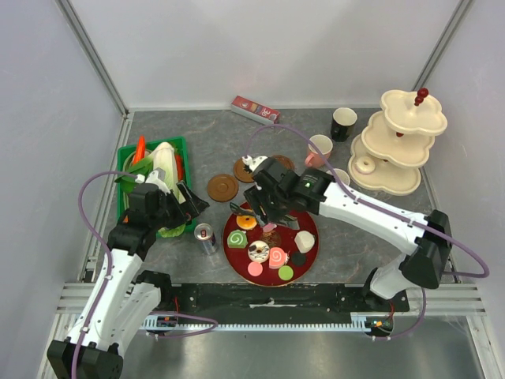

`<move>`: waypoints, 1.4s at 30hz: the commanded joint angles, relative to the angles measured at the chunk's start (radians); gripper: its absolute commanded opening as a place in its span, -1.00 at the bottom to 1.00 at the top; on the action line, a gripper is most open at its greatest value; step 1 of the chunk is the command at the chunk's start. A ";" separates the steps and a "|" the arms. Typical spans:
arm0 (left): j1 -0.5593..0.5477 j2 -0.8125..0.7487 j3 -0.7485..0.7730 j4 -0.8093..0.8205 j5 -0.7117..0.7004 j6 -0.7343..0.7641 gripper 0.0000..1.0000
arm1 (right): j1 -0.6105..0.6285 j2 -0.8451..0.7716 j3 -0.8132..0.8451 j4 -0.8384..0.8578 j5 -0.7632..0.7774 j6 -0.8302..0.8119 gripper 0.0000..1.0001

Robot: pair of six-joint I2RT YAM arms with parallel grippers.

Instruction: Serve the afternoon tea

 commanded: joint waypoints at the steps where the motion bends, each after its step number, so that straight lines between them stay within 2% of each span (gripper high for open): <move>1: 0.001 0.002 0.001 0.038 0.032 -0.019 0.98 | 0.040 0.059 0.088 -0.032 0.112 -0.031 0.40; 21: -0.001 0.004 -0.003 0.043 0.034 -0.022 0.98 | 0.088 0.278 0.226 -0.151 0.166 -0.075 0.42; 42: -0.001 0.001 -0.003 0.043 0.032 -0.022 0.98 | 0.132 0.337 0.313 -0.279 0.159 -0.095 0.45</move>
